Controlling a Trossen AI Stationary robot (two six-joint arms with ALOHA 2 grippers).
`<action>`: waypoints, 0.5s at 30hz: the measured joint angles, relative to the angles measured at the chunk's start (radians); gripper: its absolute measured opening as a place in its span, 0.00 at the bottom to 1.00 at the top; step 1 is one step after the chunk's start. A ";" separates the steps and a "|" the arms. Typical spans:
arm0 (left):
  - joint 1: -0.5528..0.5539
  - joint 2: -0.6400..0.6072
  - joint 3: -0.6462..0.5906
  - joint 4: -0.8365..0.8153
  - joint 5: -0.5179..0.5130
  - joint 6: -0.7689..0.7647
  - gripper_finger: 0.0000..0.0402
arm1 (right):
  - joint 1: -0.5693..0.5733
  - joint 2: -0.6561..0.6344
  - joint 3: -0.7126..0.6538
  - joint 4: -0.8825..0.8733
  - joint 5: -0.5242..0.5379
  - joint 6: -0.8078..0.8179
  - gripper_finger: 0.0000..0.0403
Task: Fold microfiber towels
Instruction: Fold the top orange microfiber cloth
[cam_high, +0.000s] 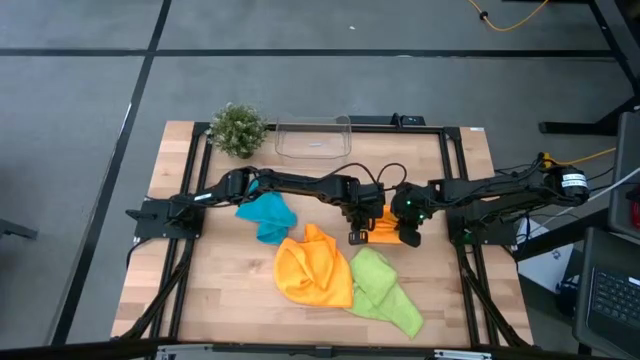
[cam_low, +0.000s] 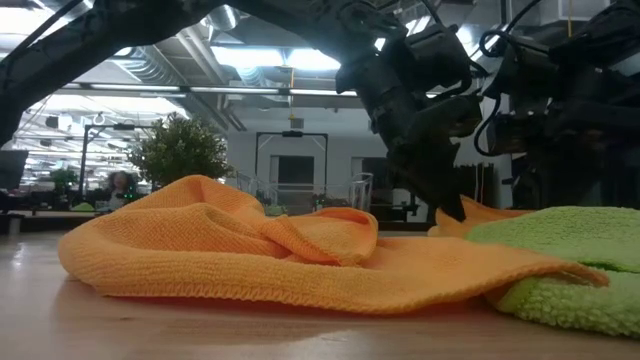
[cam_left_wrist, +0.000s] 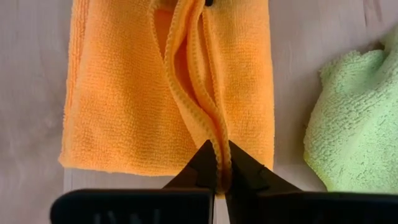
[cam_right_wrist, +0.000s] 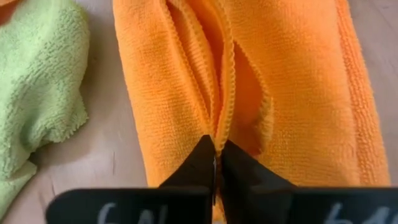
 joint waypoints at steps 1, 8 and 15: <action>0.000 0.000 0.000 0.000 0.000 -0.001 0.02 | 0.000 0.000 0.000 0.000 -0.001 0.011 0.02; 0.000 -0.019 0.000 -0.011 0.000 -0.007 0.01 | 0.000 0.000 0.014 -0.021 -0.001 0.076 0.03; 0.000 -0.054 0.001 -0.012 -0.001 -0.001 0.00 | 0.003 -0.009 0.122 -0.147 0.088 0.065 0.03</action>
